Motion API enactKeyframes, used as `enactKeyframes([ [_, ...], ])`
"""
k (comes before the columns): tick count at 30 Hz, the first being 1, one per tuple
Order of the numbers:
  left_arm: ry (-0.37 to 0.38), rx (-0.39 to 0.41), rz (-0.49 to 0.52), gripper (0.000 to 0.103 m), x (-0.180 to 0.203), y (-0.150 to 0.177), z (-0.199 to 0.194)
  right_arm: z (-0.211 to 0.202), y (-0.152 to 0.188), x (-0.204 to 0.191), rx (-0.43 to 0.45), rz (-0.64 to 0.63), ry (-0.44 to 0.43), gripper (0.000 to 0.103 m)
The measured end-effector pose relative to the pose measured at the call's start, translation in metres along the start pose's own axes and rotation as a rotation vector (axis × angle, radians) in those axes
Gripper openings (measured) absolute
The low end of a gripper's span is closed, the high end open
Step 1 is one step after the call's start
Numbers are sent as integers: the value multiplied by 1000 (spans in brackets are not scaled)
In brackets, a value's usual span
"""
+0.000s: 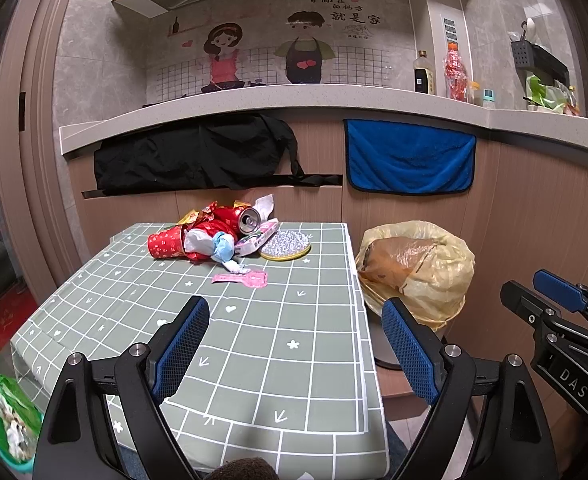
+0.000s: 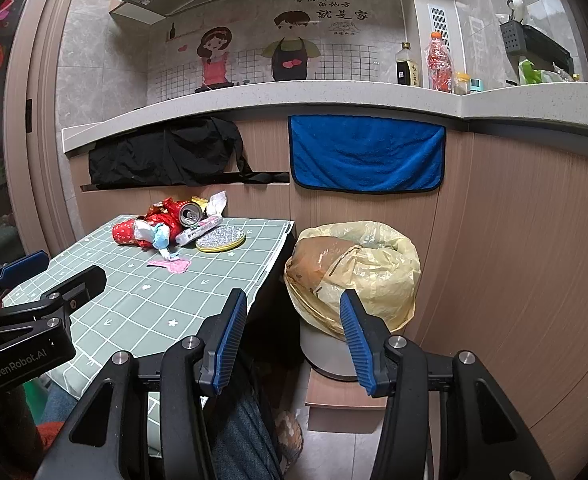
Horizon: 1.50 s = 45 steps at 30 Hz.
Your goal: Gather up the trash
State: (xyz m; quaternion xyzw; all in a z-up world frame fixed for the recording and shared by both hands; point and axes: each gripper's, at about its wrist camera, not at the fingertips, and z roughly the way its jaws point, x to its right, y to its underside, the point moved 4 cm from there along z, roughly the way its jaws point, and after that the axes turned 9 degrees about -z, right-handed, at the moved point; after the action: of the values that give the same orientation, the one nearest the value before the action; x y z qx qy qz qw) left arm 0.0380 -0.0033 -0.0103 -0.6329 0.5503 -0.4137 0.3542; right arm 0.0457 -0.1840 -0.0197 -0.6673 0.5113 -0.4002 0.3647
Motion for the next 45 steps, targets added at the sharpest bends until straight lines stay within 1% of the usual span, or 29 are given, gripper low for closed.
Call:
enactKeyframes([
  [24,1,0,0,88,1,-3,-3,-2,-1,0,1,8,-1,46],
  [32,15,-6,3,88,3,-3,0,-1,0,1,-4,13,-4,46],
  [38,27,-25,-24,88,-7,-10,17,10,-5,0,-5,-7,5,46],
  [43,-1,-31,-26,88,-25,-22,43,34,-26,-7,6,-53,-7,46],
  [45,-12,-36,-24,88,-36,-29,57,49,-38,-10,7,-65,-27,46],
])
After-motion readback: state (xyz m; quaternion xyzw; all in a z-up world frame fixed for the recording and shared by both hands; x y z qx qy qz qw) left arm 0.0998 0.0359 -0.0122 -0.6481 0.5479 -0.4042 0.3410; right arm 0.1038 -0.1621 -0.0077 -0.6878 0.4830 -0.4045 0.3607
